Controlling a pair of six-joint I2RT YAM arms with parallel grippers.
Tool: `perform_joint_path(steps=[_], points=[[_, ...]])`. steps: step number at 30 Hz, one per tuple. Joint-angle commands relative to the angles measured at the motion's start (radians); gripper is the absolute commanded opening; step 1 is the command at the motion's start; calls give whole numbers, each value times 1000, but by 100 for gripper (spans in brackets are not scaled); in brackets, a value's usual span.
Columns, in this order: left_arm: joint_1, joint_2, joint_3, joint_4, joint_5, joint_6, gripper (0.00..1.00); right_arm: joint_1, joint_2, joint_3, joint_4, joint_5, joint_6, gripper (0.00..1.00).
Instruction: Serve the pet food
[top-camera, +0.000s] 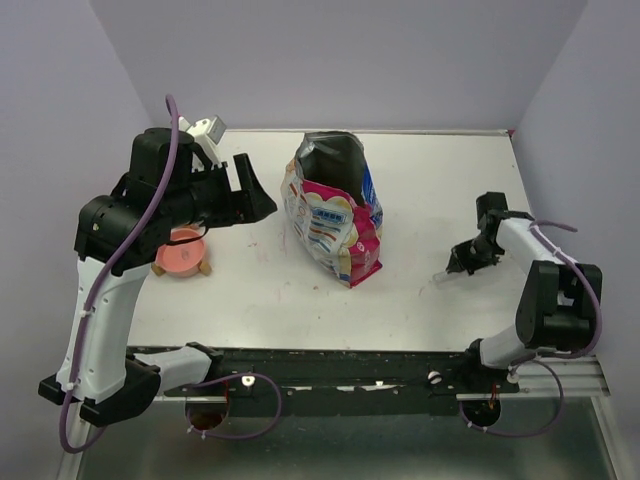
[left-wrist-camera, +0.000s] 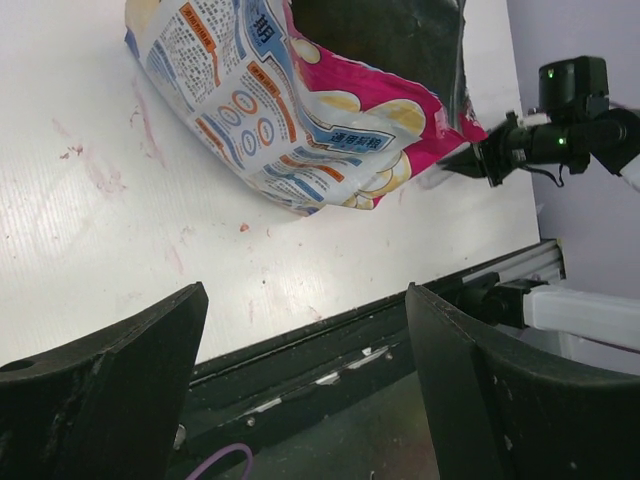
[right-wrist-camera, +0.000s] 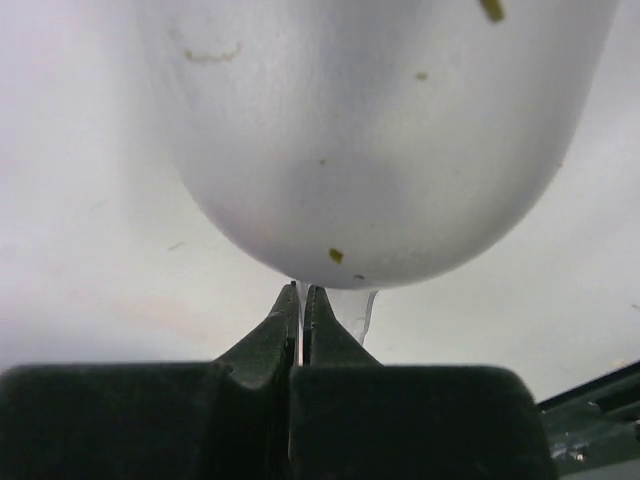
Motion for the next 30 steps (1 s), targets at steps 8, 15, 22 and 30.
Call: perform_joint_path(steps=[8, 15, 22, 30], points=[[67, -29, -25, 173, 361, -90, 85, 191, -240, 392, 496, -538, -292, 0], [98, -98, -271, 711, 637, -447, 87, 375, -258, 555, 912, -716, -122, 1], [90, -105, -377, 1051, 625, -678, 92, 526, -262, 521, 1217, -758, 66, 0], [-39, -91, -388, 946, 449, -581, 91, 610, -265, 412, 1449, -758, 202, 0]])
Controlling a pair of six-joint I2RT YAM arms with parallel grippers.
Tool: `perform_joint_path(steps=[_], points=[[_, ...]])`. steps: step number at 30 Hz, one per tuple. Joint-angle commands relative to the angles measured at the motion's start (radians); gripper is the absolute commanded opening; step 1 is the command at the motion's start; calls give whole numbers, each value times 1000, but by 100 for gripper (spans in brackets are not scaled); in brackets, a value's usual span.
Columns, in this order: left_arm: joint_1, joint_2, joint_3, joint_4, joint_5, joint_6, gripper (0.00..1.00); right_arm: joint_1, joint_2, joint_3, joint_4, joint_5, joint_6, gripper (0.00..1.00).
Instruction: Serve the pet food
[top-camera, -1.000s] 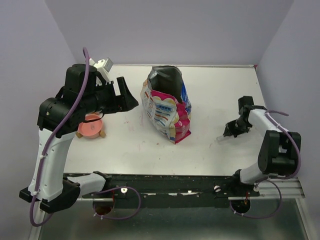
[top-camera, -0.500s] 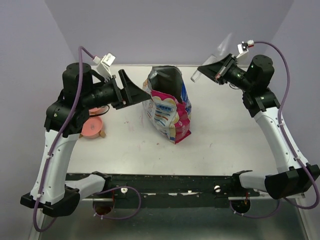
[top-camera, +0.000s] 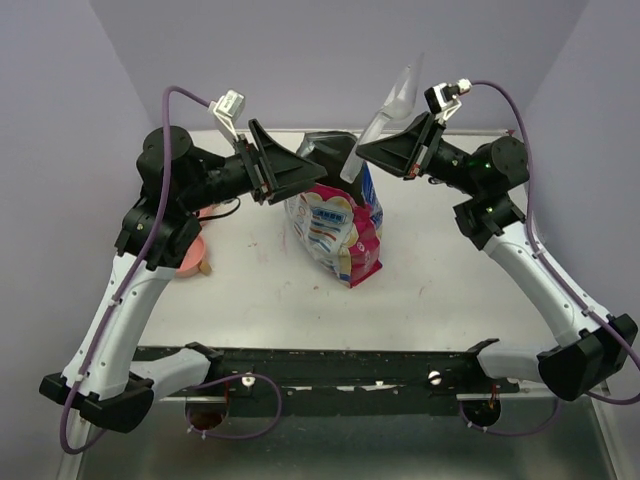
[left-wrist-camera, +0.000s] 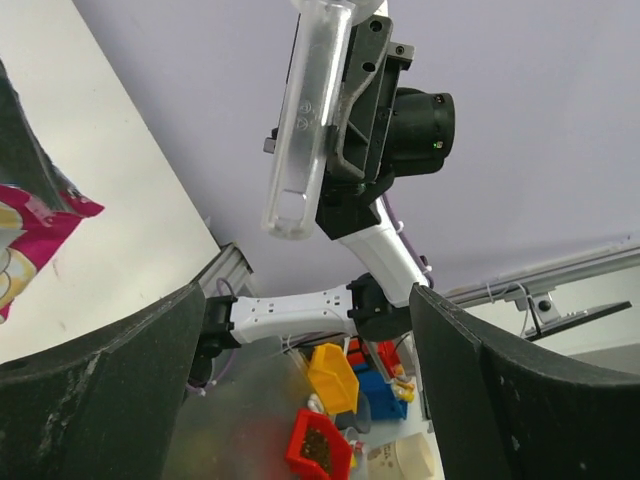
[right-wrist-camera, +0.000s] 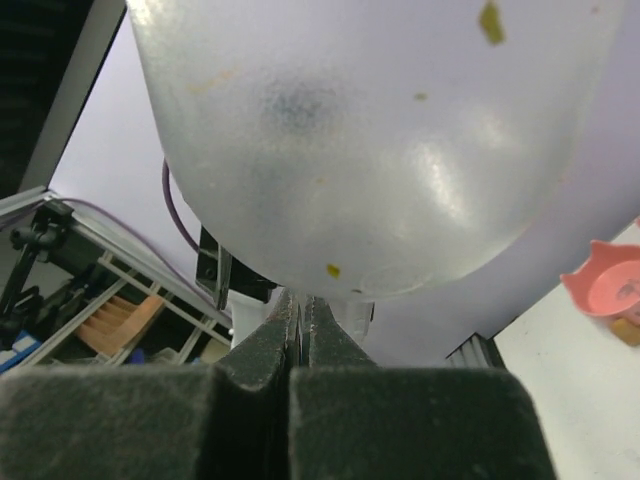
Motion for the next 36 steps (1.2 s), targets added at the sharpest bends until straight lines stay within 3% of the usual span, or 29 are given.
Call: perform_joint_path(steps=[1, 10, 17, 19, 29, 34, 36], points=[[-75, 7, 3, 14, -103, 16, 92, 35, -12, -12, 141, -26, 75, 0], [-184, 67, 78, -81, -200, 79, 86, 87, -27, -56, 148, -14, 96, 1], [-220, 85, 81, -71, -221, 71, 54, 92, -23, -44, 127, -29, 93, 0], [-224, 82, 81, -69, -225, 70, 49, 92, -21, -50, 130, -22, 99, 0], [-235, 104, 71, 8, -162, 34, 45, 110, -1, -47, 136, -13, 101, 1], [-238, 119, 87, -1, -146, 48, 18, 118, 8, -24, 98, -6, 72, 1], [-238, 121, 116, -63, -163, 88, 8, 119, 2, 8, -17, 15, 12, 11]])
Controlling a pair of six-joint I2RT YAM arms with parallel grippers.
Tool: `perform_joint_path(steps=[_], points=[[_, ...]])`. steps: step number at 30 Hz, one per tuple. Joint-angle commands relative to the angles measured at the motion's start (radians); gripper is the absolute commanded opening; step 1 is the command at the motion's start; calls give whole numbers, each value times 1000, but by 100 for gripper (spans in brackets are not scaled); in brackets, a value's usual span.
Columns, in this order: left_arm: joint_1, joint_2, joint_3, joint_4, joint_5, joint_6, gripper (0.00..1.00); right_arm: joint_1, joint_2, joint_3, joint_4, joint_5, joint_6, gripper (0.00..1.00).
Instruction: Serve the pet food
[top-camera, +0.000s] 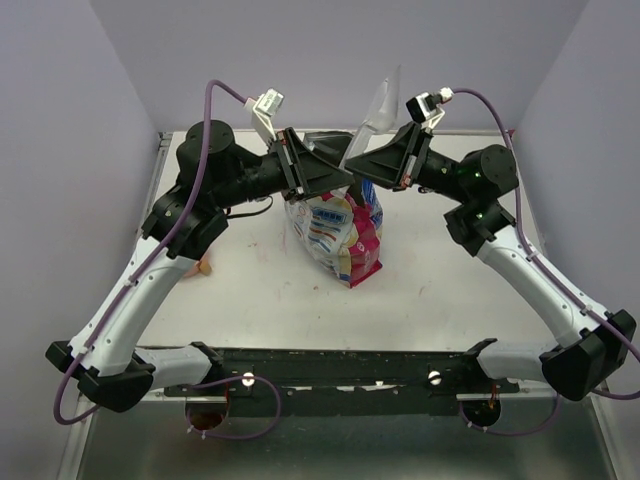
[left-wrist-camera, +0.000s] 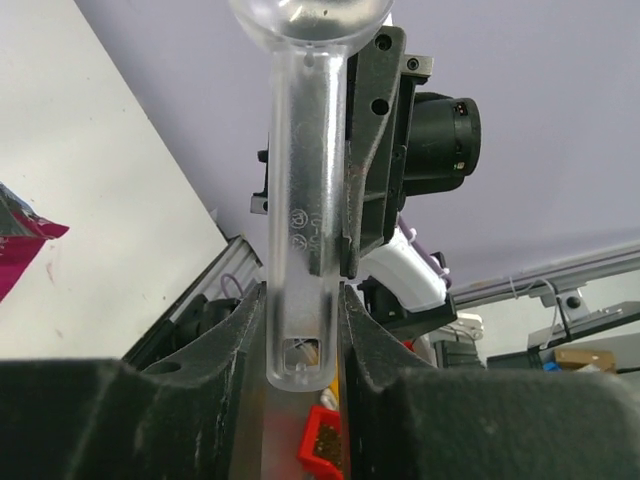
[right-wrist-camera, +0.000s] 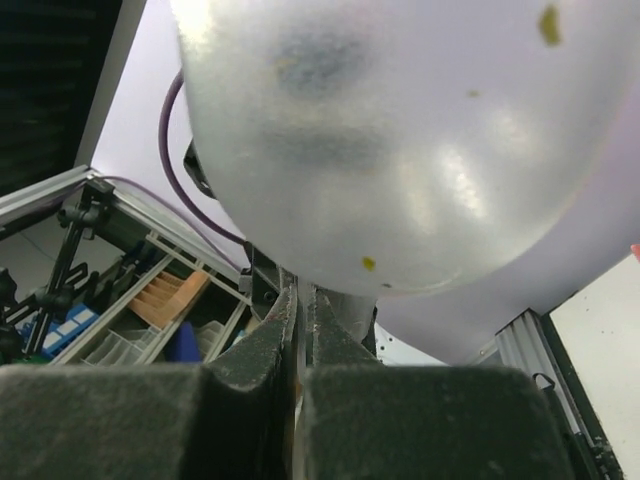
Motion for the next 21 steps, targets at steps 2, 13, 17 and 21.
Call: perform_joint_path(steps=[2, 13, 17, 21], points=[[-8, 21, 85, -142, -34, 105, 0, 15, 2, 111, -275, 46, -172, 36], [-8, -29, 165, -420, -228, 355, 0, 13, 60, 350, -931, 207, -443, 95], [-14, -32, 196, -491, -297, 434, 0, 12, 117, 467, -1107, 311, -404, 100], [-55, -14, 262, -552, -400, 490, 0, 15, 143, 533, -1137, 355, -371, 99]])
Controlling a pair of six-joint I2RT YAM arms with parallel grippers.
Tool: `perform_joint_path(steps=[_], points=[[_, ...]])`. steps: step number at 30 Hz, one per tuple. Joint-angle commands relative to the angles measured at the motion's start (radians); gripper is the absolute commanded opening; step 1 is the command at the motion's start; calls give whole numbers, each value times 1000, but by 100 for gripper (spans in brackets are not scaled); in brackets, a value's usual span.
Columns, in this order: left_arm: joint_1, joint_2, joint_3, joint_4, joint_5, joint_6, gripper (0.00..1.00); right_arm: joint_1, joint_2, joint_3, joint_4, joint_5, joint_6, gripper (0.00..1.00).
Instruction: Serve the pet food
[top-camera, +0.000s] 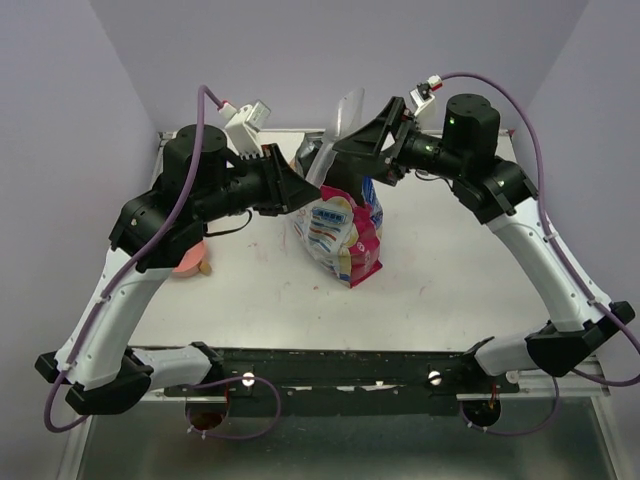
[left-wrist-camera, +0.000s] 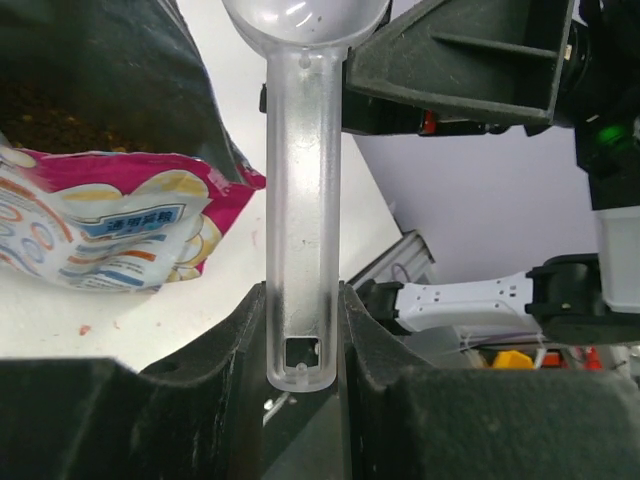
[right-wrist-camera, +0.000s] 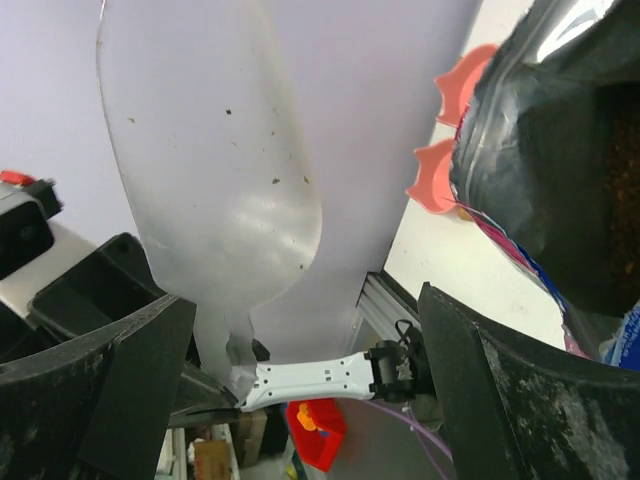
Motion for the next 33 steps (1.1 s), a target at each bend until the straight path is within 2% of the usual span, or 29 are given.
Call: perform_joint_path(steps=[1, 5, 11, 17, 22, 28, 33], points=[[-55, 16, 127, -138, -193, 136, 0, 6, 31, 103, -156, 101, 15, 100], [-122, 104, 282, -292, -388, 210, 0, 7, 88, 209, -253, 142, -27, 98], [-234, 182, 392, -409, -649, 288, 0, 7, 169, 382, -397, 257, -157, 92], [-290, 245, 458, -464, -744, 333, 0, 9, 240, 506, -439, 274, -255, 87], [-317, 283, 497, -484, -779, 348, 0, 9, 266, 520, -425, 273, -264, 77], [-362, 314, 507, -496, -824, 351, 0, 20, 309, 545, -460, 297, -266, 51], [-391, 389, 602, -559, -865, 314, 0, 59, 378, 664, -564, 395, -261, 45]])
